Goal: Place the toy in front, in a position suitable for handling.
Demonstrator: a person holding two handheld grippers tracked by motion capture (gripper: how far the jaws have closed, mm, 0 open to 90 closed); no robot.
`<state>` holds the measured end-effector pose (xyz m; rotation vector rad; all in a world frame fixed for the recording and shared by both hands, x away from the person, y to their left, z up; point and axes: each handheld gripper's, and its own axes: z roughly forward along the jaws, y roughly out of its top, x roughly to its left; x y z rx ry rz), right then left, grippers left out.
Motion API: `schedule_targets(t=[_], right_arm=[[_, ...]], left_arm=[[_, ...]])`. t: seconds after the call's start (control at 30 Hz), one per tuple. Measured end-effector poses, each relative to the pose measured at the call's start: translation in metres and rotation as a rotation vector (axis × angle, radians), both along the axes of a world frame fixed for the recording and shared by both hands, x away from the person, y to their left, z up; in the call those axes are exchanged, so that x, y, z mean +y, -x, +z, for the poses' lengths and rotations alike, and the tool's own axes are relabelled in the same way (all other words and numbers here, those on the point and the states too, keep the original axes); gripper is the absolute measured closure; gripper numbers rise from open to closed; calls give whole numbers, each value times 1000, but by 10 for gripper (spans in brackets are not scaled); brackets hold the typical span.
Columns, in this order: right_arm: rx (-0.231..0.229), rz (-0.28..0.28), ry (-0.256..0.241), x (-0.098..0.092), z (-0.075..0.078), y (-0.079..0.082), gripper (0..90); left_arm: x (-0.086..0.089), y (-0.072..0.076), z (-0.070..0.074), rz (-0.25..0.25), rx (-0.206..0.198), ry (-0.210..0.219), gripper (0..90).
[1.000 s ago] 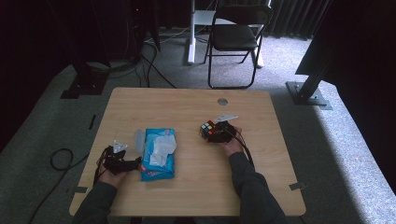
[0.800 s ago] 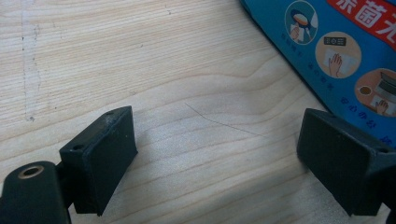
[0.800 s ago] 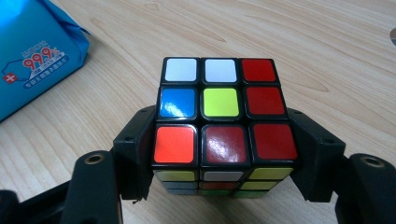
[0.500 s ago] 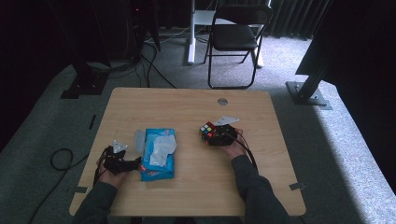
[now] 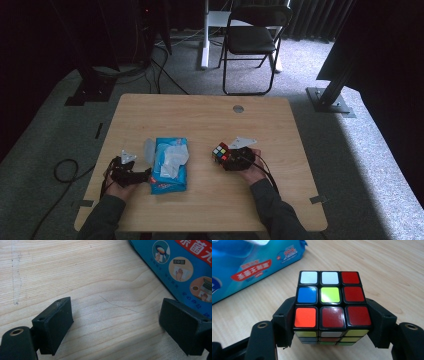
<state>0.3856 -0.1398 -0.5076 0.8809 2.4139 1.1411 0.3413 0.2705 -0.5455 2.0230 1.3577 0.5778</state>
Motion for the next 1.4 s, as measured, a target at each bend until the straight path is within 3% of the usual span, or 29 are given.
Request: schedule_targets(t=[0.3, 0.57, 0.6, 0.77, 1.0, 1.2, 1.4], right_arm=[[21, 17, 17, 3, -9, 13, 340], [27, 26, 16, 4, -14, 14, 336], [29, 27, 6, 4, -14, 14, 284], [19, 21, -13, 0, -11, 15, 234], [24, -2, -91, -18, 1, 22, 234], [-13, -30, -90, -41, 10, 31, 254], [12, -111, -71, -65, 0, 30, 289]], left_arm=[[0, 0, 0, 0, 0, 0, 115], [0, 0, 0, 0, 0, 0, 114], [0, 0, 0, 0, -1, 0, 114], [0, 0, 0, 1, -1, 0, 114], [0, 0, 0, 1, -1, 1, 113], [1, 0, 0, 2, -3, 1, 124], [1, 0, 1, 0, 0, 1, 144]])
